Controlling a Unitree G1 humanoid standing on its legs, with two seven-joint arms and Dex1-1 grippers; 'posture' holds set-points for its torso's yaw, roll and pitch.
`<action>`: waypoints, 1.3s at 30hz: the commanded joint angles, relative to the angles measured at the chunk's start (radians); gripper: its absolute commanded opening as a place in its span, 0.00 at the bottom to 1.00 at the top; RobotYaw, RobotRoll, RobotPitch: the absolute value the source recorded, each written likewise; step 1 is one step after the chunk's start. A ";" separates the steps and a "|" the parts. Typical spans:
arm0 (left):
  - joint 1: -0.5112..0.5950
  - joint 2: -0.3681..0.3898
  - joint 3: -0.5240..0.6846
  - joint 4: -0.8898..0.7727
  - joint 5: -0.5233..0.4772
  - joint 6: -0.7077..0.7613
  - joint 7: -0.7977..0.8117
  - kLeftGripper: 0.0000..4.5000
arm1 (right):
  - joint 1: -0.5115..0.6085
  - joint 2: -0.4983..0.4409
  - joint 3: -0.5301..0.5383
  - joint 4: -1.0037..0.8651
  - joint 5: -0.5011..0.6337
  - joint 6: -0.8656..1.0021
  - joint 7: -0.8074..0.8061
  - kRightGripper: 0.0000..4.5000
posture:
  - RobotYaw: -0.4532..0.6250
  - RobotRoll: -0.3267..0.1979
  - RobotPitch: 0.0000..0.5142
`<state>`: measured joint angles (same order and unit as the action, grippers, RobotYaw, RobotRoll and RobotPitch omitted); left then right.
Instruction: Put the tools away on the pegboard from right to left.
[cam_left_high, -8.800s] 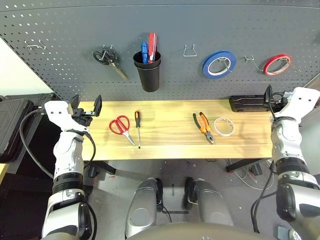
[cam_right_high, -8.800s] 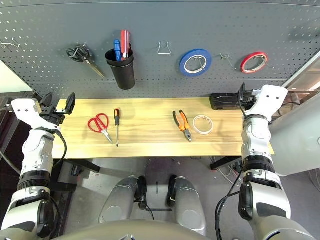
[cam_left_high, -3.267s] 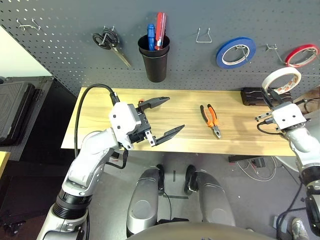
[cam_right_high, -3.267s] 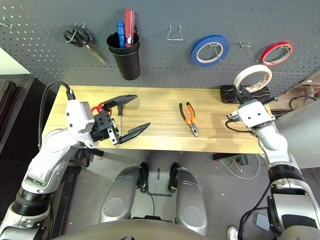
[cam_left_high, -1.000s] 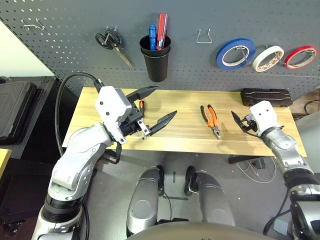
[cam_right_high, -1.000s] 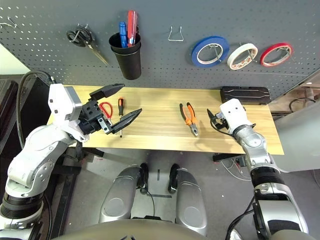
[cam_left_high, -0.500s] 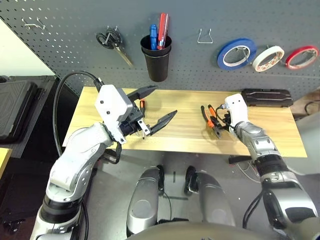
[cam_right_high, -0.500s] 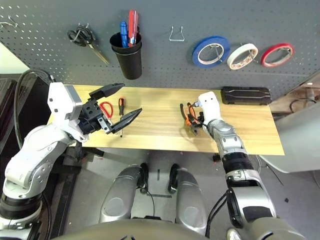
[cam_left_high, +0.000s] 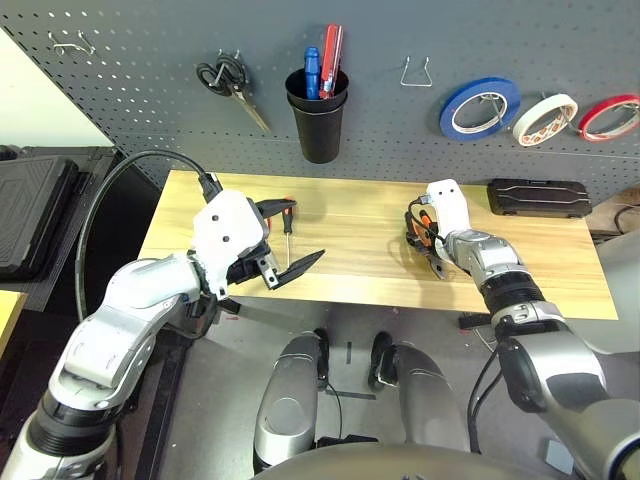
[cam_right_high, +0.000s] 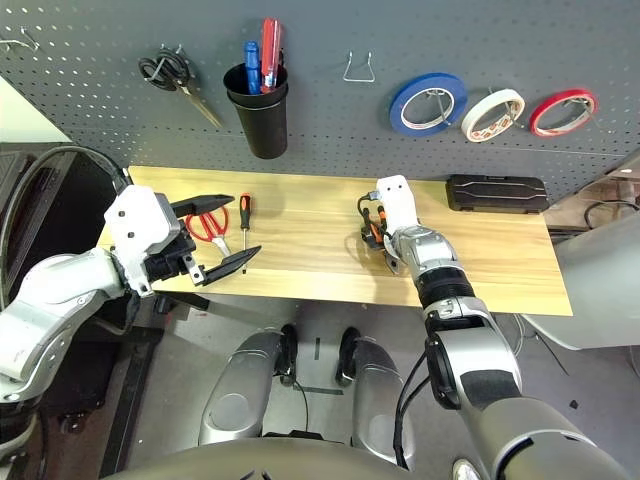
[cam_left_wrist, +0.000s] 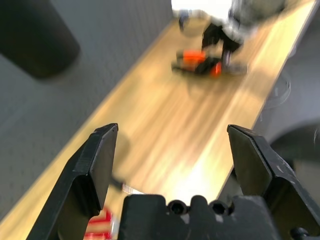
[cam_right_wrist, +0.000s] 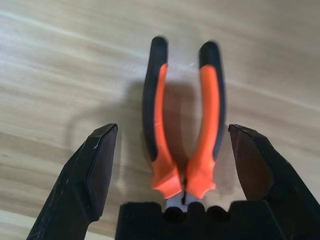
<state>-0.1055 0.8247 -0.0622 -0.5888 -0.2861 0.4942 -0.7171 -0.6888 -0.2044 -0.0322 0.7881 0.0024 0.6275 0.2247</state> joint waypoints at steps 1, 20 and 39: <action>-0.001 0.010 -0.043 0.045 0.054 -0.037 -0.027 1.00 | 0.007 -0.004 0.000 0.044 -0.001 0.025 -0.007 0.98 | 0.71 0.62 0.47; -0.092 -0.030 -0.130 0.229 0.197 -0.085 -0.066 1.00 | -0.073 0.045 0.014 0.210 -0.014 -0.012 -0.056 0.98 | 0.69 0.62 0.52; -0.068 -0.074 -0.084 0.192 0.175 -0.069 -0.067 1.00 | -0.036 0.026 0.015 0.152 -0.014 -0.018 -0.069 0.63 | 0.69 0.62 0.51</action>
<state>-0.1977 0.7566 -0.1624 -0.3763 -0.0904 0.4149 -0.7777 -0.7622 -0.1675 -0.0144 0.9436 -0.0093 0.5992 0.1588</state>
